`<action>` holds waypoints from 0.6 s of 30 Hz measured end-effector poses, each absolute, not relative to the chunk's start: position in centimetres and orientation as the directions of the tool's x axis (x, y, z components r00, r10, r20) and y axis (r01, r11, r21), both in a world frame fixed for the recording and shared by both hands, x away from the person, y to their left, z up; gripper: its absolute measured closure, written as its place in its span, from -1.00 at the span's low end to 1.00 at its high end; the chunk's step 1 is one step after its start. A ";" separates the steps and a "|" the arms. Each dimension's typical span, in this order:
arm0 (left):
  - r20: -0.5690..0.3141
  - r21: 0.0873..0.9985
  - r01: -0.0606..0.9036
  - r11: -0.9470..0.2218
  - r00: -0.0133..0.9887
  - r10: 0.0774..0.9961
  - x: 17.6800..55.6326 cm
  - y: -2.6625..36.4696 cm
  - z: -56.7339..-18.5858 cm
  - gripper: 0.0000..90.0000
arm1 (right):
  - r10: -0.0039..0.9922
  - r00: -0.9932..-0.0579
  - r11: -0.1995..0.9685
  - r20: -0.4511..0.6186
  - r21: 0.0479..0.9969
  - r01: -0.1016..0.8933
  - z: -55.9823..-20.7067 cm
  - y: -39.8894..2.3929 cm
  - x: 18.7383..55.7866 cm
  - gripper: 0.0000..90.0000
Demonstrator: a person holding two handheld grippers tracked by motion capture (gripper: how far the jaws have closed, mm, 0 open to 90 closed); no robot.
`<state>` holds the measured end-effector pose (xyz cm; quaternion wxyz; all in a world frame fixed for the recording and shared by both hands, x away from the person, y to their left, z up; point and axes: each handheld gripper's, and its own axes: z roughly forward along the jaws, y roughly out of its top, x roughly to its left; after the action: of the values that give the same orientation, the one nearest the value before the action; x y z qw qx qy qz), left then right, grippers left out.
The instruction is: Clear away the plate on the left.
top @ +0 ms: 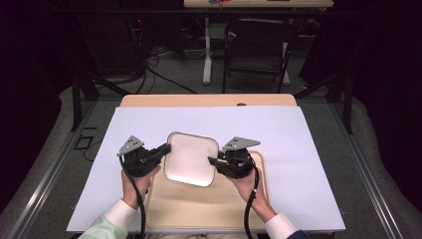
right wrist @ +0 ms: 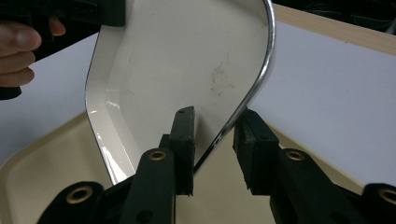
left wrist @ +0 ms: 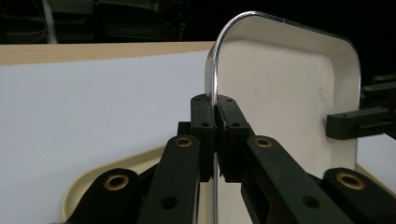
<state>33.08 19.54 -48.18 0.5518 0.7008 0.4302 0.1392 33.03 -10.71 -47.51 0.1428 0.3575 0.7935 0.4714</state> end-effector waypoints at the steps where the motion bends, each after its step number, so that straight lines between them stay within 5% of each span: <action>1: -0.289 0.892 0.452 -0.019 0.602 0.745 32.9 19.6 -48.2 0.92 | 0.705 -0.700 0.295 0.113 0.851 0.435 -47.5 -10.8 33.0 0.56; 18: -0.386 0.841 0.539 -0.037 0.648 0.657 32.1 19.3 -48.4 0.88 | 0.702 -0.687 0.259 0.189 0.831 0.493 -46.2 -13.0 32.5 0.75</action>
<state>32.11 19.29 -48.40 0.5551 0.7183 0.4161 0.0529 32.51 -13.02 -46.21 0.1097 0.3800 0.7856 0.4758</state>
